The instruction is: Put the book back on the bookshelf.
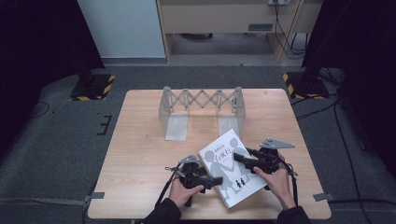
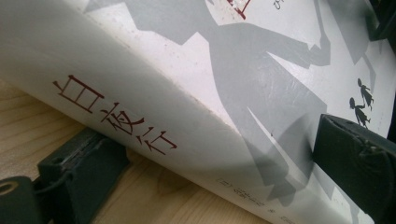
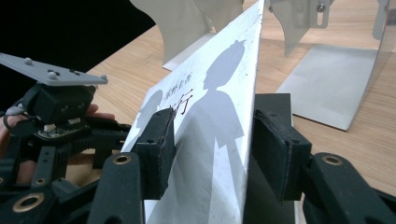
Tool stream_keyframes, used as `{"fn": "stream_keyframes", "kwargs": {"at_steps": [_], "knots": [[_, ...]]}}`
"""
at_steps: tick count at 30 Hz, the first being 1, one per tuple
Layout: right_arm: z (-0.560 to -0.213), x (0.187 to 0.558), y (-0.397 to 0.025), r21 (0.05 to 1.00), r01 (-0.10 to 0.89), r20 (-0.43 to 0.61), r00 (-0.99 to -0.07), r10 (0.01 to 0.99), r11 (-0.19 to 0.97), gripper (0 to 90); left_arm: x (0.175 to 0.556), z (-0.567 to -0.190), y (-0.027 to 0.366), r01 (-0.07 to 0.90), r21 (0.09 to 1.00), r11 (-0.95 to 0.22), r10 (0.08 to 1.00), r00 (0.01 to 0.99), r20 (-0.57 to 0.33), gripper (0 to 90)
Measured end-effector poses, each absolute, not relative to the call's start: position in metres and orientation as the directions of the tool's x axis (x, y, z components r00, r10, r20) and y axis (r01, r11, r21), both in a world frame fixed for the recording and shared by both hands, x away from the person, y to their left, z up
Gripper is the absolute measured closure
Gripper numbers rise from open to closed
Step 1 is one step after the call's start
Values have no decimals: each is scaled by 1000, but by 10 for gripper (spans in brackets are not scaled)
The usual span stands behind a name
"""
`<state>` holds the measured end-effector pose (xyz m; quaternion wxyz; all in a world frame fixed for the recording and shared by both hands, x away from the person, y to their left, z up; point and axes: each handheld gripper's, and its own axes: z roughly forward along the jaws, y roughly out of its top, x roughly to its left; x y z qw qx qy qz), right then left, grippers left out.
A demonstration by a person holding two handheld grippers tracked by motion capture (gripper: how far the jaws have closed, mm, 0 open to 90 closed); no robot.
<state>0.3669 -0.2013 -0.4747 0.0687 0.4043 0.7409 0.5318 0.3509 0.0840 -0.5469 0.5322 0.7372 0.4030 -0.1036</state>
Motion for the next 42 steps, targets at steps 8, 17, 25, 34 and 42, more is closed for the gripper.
{"fn": "stream_keyframes", "kwargs": {"at_steps": [8,17,25,34,42], "knots": [[-475,368,-205,833,526,284,-674,682,172,462,350,-547,83,701,704,-111,493,654,-574,24],[-488,369,-205,771,588,267,-647,714,245,383,350,-546,82,697,707,-119,503,656,-562,32],[-497,372,-207,744,636,325,-613,721,206,374,349,-546,81,695,709,-118,511,655,-557,34],[-503,374,-206,720,658,304,-587,750,223,333,350,-547,80,706,703,-86,509,638,-578,39],[-508,374,-208,710,680,350,-566,747,182,342,351,-547,80,705,704,-85,511,637,-577,41]]}}
